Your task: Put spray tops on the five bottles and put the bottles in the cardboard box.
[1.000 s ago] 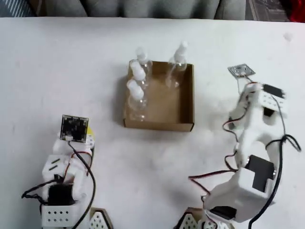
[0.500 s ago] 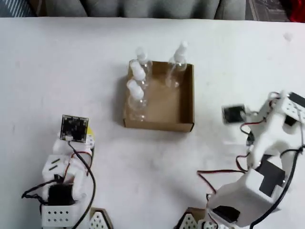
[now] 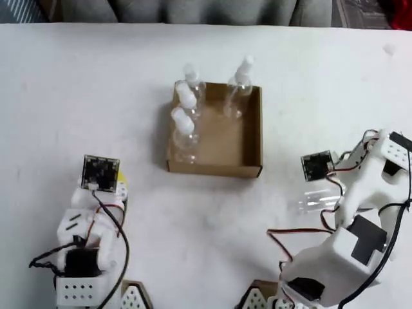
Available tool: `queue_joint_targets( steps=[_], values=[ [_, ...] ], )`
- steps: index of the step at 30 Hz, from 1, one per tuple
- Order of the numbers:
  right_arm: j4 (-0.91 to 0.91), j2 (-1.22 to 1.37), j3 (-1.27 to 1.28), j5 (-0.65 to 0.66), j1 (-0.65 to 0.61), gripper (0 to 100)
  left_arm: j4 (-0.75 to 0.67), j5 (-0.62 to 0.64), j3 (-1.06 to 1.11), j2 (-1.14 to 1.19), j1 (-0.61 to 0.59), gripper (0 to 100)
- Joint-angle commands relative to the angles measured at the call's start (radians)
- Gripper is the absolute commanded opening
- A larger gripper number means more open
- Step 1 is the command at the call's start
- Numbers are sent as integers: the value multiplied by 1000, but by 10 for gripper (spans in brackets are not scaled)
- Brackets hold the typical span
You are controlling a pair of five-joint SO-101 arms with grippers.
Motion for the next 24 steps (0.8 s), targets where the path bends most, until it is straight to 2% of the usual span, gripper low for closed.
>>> queue_joint_targets(
  steps=[1, 6, 10, 13, 17, 20, 24],
  values=[
    [21, -77, -81, -126, -15, 251, 15, -12, -2, -8, 5, 21],
    [102, -222, -118, -296, -15, 248, 15, -12, -2, -8, 7, 21],
    [122, -340, -110, -537, -15, 248, 15, -12, -2, -8, 7, 21],
    [143, -380, -110, -786, -7, 247, 15, -12, -2, -8, 7, 21],
    [159, -367, -107, -1212, 42, 232, 15, -12, -2, -8, 7, 21],
    [153, -334, -86, -1494, 81, 148, 15, -12, -2, -8, 7, 21],
    [122, -275, -64, -1743, 81, 59, 15, -12, -2, -8, 7, 21]
  ],
)
